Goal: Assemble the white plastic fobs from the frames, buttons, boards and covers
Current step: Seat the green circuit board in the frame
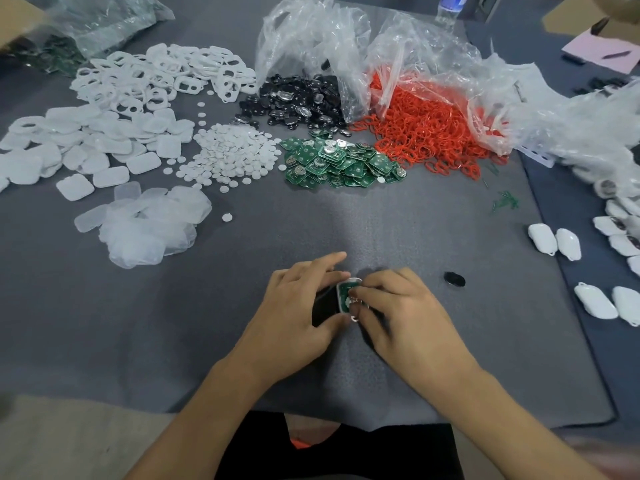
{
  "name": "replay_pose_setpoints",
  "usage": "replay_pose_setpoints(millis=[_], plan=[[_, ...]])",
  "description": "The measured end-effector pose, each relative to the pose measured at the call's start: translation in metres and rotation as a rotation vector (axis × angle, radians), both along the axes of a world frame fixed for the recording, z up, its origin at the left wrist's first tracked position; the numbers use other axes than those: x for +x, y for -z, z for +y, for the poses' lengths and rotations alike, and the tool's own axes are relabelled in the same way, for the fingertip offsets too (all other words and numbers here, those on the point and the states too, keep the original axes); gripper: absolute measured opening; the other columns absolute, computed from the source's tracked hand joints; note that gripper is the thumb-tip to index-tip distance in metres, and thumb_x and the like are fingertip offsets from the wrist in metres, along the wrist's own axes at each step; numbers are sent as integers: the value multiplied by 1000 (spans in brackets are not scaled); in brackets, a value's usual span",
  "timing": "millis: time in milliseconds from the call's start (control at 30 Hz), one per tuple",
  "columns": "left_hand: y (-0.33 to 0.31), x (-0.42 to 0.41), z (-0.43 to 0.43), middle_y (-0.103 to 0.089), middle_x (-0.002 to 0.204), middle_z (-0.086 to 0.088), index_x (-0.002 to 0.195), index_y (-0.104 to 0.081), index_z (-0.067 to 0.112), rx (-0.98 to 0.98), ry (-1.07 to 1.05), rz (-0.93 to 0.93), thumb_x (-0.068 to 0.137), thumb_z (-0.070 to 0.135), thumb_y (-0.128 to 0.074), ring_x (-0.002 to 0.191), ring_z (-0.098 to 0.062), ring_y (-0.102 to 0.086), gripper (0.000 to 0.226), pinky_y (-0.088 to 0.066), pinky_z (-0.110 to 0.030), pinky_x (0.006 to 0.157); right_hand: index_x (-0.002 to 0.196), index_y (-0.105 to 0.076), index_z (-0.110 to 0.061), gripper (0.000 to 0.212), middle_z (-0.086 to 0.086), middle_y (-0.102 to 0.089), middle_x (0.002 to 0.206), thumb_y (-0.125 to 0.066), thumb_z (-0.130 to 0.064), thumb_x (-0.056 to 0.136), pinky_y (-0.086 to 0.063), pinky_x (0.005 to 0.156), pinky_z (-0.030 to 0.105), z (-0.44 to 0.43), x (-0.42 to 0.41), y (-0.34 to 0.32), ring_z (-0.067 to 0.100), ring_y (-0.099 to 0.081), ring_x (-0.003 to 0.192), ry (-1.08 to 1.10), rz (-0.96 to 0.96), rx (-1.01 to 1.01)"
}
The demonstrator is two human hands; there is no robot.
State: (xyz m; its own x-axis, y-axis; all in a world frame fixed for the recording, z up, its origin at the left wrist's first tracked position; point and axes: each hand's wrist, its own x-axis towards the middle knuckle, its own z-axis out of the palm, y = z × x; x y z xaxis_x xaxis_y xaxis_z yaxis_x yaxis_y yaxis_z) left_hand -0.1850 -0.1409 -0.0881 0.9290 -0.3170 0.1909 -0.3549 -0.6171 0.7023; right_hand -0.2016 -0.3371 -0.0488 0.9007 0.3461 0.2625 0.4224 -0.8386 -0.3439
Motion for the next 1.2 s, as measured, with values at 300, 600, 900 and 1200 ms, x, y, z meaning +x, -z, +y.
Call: replay_pose_setpoints(millis=[300, 600, 900, 1200], plan=[[-1, -1, 1, -62, 131, 30, 147, -42, 36, 2, -17, 17, 85, 43, -79, 135, 6, -41, 73, -21, -20, 113, 95, -78, -18, 16, -8, -67, 105, -78, -9, 82, -47, 92, 20, 3, 0, 3, 14, -62, 97, 78, 52, 138], [-1, -1, -1, -58, 132, 32, 143, -42, 38, 30, -20, -9, 84, 47, -74, 135, 4, -40, 67, -23, -20, 112, 103, -78, -18, 20, -9, -71, 111, -79, -13, 84, -51, 95, 24, 4, -7, 9, 6, -66, 105, 142, 63, 296], [-2, 0, 0, -57, 133, 31, 146, -41, 37, 37, -13, -12, 85, 48, -72, 135, 5, -40, 70, -20, -16, 111, 104, -78, -22, 22, -16, -69, 115, -81, -17, 83, -48, 98, 18, 3, -10, 15, 0, -63, 108, 172, 60, 330], [-3, 0, 0, -59, 132, 31, 145, -43, 37, 42, -16, -10, 84, 47, -73, 134, 5, -41, 69, -22, -16, 110, 106, -77, -18, 20, -11, -65, 115, -78, -14, 87, -48, 96, 18, 4, -10, 16, 4, -62, 109, 146, 69, 321]])
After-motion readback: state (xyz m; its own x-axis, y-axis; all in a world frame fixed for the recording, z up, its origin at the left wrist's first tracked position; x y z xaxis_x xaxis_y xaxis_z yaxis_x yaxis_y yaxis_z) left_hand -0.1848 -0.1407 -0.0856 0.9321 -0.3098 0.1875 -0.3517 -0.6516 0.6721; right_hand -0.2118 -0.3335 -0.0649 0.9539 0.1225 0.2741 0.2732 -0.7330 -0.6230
